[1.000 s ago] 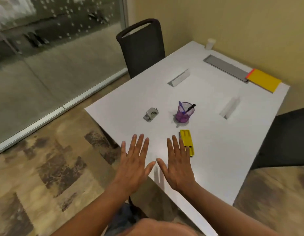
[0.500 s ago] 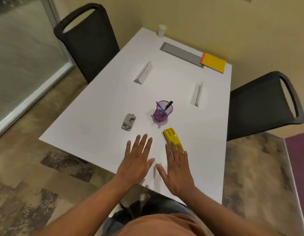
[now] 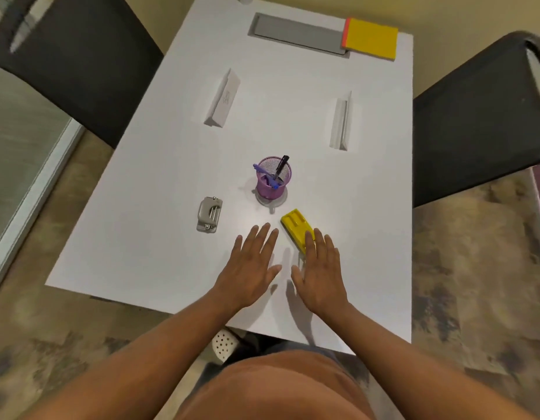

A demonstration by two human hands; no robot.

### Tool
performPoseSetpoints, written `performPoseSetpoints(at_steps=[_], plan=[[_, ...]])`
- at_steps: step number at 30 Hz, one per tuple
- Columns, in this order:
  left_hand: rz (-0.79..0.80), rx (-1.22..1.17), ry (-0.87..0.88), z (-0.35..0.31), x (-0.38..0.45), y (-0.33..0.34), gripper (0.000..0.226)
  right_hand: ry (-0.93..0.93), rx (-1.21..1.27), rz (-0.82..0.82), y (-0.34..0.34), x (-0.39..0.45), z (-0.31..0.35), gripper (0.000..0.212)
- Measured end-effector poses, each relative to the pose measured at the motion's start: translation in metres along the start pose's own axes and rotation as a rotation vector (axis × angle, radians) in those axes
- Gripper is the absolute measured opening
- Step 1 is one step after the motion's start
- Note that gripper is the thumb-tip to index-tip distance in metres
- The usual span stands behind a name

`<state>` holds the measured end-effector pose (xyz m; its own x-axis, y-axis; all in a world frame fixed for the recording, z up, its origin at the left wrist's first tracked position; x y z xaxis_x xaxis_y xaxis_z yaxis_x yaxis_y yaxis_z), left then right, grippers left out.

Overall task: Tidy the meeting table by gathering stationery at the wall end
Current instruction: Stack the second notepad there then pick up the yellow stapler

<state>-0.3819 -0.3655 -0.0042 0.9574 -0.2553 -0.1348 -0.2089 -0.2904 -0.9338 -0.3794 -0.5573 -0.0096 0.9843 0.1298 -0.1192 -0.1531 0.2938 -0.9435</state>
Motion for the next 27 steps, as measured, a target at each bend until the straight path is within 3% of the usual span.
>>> performPoseSetpoints(at_steps=[11, 14, 17, 22, 27], plan=[[0.165, -0.283, -0.113, -0.011, 0.096, 0.014, 0.081, 0.138, 0.085, 0.085, 0.019, 0.056, -0.041, 0.094], [0.204, -0.381, -0.199, -0.013, 0.110, 0.021, 0.080, 0.125, 0.114, 0.107, 0.024, 0.059, -0.049, 0.083], [0.171, -0.443, -0.274, -0.017, 0.117, 0.022, 0.076, 0.145, 0.161, 0.100, 0.025, 0.065, -0.051, 0.058], [0.094, -0.515, -0.340, -0.019, 0.113, 0.010, 0.065, 0.258, 0.427, 0.082, 0.014, 0.072, -0.048, 0.032], [0.013, -0.550, -0.464, -0.008, 0.096, -0.011, 0.053, 0.460, 0.801, 0.187, -0.011, 0.063, -0.041, 0.045]])
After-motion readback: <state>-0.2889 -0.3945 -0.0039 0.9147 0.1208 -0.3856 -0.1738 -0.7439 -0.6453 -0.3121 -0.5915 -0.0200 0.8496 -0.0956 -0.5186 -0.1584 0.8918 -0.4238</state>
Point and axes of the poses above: each hand's wrist, its own x-axis towards the middle knuckle, its own y-axis out of the palm, z = x × y, the point moved 2 cm from there along x, towards the middle knuckle, and after that the axes turned 9 degrees about -z, right-handed, at the moved point
